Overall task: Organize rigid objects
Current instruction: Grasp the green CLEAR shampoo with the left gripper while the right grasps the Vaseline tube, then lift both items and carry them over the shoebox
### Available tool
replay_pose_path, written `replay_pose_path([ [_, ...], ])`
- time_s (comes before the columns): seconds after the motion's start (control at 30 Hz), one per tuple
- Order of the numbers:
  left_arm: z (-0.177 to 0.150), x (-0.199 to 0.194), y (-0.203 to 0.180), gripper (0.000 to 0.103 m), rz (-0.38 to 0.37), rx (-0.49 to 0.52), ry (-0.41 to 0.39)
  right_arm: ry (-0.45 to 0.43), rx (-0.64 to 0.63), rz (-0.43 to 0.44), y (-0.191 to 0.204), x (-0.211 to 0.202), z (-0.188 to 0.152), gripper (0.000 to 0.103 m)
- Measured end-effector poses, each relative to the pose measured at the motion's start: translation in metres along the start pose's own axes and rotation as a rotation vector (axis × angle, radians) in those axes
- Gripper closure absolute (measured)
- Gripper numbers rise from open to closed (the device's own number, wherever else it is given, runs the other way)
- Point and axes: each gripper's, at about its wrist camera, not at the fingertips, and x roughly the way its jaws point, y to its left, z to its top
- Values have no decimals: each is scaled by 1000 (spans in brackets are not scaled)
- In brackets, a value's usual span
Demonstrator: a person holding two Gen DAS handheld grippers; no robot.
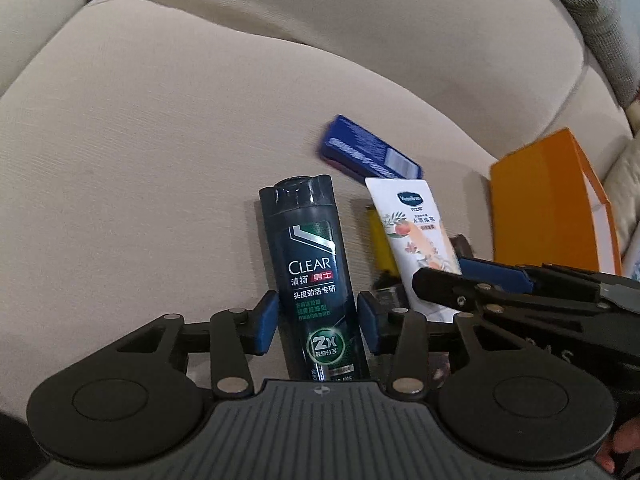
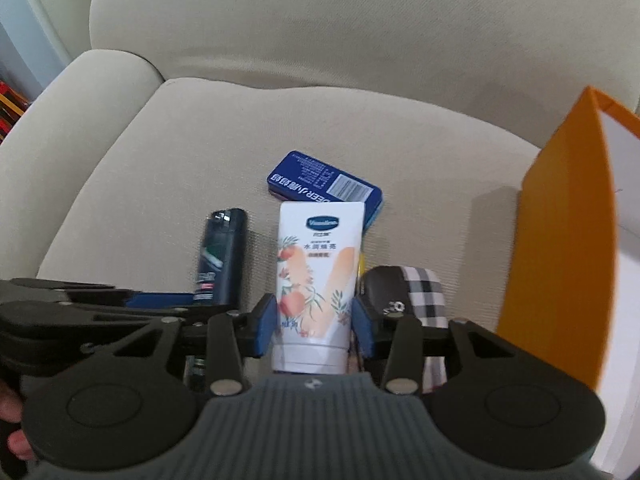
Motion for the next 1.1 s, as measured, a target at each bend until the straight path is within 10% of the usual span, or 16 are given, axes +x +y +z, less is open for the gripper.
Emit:
replay_pose_path([
  [0.5,2,3,16,55,-31,-58,-19,20,-11,-33,9,20,13,59],
  [1.1,-20,-57,-9,56,-93,29,-126,-95,33,6,9,-51,-19,59],
])
